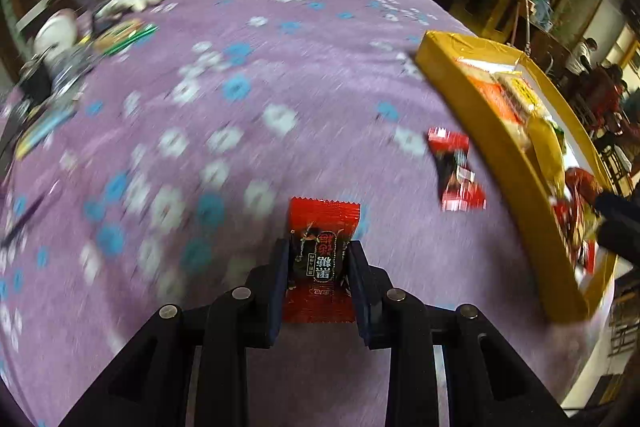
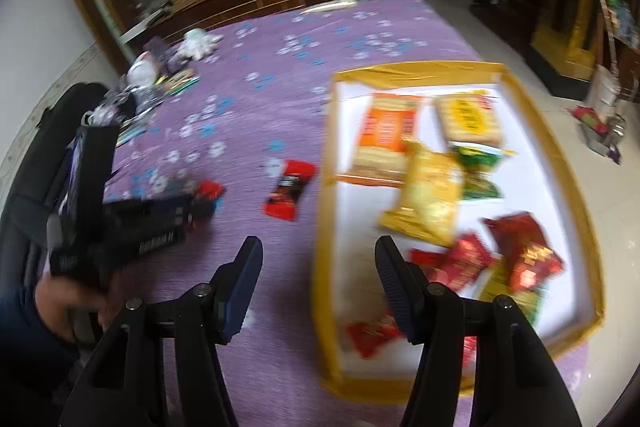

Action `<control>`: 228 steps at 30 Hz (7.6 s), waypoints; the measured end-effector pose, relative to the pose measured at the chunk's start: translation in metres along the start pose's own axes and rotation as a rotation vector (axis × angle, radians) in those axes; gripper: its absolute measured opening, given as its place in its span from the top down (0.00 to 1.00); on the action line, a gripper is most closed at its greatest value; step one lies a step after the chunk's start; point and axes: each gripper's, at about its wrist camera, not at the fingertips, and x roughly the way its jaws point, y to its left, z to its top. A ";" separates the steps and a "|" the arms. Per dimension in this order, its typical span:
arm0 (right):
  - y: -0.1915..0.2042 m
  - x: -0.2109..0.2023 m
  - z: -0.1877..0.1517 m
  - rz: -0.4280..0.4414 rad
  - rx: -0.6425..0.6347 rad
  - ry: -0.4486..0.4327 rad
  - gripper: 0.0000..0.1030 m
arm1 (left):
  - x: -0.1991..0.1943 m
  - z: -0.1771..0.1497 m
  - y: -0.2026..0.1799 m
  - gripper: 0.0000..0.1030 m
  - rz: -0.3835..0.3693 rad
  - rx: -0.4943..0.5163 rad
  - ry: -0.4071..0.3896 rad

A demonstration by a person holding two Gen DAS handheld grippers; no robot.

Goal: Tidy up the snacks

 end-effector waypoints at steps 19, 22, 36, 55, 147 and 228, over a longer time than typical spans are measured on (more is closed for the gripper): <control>0.035 0.126 0.059 -0.188 0.095 0.230 0.60 | -0.015 -0.026 0.001 0.71 0.034 0.043 0.001; 0.037 0.132 0.056 -0.179 0.078 0.253 0.73 | -0.015 -0.026 0.002 0.71 0.028 0.042 -0.001; 0.065 0.087 -0.020 0.019 -0.099 0.296 0.76 | -0.014 -0.028 -0.005 0.71 0.062 0.053 -0.014; 0.046 0.062 -0.025 0.075 -0.076 0.251 0.76 | -0.028 -0.036 -0.031 0.71 0.159 0.081 -0.042; -0.164 -0.008 -0.009 -0.090 0.136 0.045 0.76 | -0.001 0.009 -0.251 0.70 0.078 0.391 -0.091; -0.076 -0.129 -0.107 -0.289 0.188 -0.209 0.00 | -0.092 -0.032 -0.178 0.01 0.195 0.461 -0.222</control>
